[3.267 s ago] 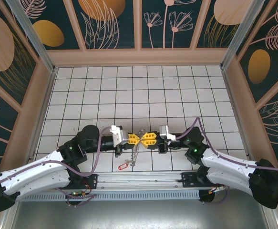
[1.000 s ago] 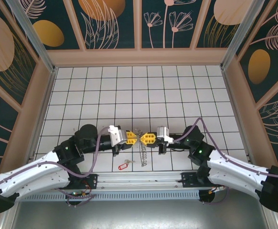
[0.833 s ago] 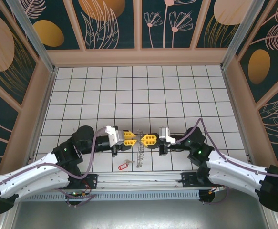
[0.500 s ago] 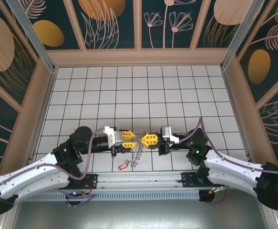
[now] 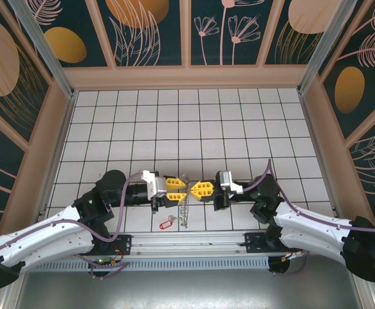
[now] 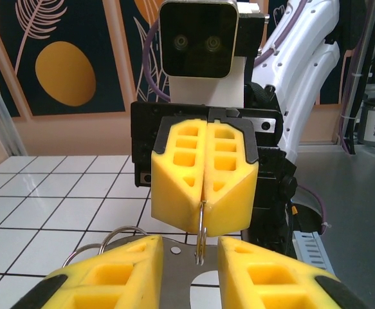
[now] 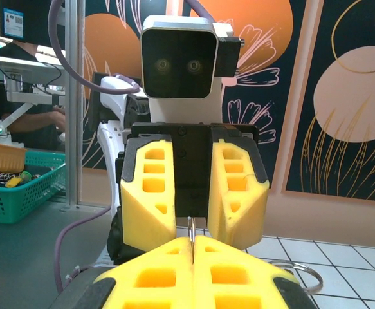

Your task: Put the keys on the keyring

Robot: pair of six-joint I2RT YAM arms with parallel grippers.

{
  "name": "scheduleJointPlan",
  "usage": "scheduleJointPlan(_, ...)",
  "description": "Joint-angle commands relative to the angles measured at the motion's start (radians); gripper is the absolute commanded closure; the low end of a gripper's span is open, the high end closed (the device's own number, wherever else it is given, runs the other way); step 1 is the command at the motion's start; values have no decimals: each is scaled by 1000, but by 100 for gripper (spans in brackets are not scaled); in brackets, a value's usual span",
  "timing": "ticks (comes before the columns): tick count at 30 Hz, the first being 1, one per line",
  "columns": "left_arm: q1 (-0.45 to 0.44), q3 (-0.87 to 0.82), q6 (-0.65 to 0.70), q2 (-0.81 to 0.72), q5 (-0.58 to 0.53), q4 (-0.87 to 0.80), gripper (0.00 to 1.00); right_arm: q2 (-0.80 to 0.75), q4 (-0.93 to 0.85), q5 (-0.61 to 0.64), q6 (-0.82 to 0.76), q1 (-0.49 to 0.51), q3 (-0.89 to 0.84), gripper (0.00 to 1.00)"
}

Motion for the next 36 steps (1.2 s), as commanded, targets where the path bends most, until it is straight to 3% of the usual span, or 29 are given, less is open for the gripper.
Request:
scheduleJointPlan(1, 1, -9, -13, 9, 24, 54, 74, 3, 81, -17, 8, -4, -5, 100)
scheduleJointPlan(8, 0, -6, -15, 15, 23, 64, 76, 6, 80, -17, 7, -5, -6, 100)
scheduleJointPlan(15, 0, 0, -11, 22, 25, 65, 84, 2, 70, -14, 1, -5, -1, 100)
scheduleJointPlan(21, 0, 2, -1, 19, 14, 53, 100, -6, 50, -2, -12, -5, 2, 100)
scheduleJointPlan(25, 1, 5, 16, -13, -26, 32, 100, -6, 11, 24, -27, -6, 12, 100)
scheduleJointPlan(26, 0, 7, 19, -19, -42, 23, 100, -9, -6, 40, -29, -6, 18, 94)
scheduleJointPlan(30, 0, 16, 28, -37, -164, -26, 100, -48, -97, 130, -39, -6, 27, 45)
scheduleJointPlan(31, 0, 23, 27, -31, -222, -51, 100, -69, -136, 164, -41, -6, 29, 37)
scheduleJointPlan(33, 0, 37, 19, -19, -335, -94, 100, -114, -245, 234, -50, -6, 38, 29)
scheduleJointPlan(36, 1, 37, -4, -10, -536, -118, 100, -168, -446, 367, -53, -7, 57, 25)
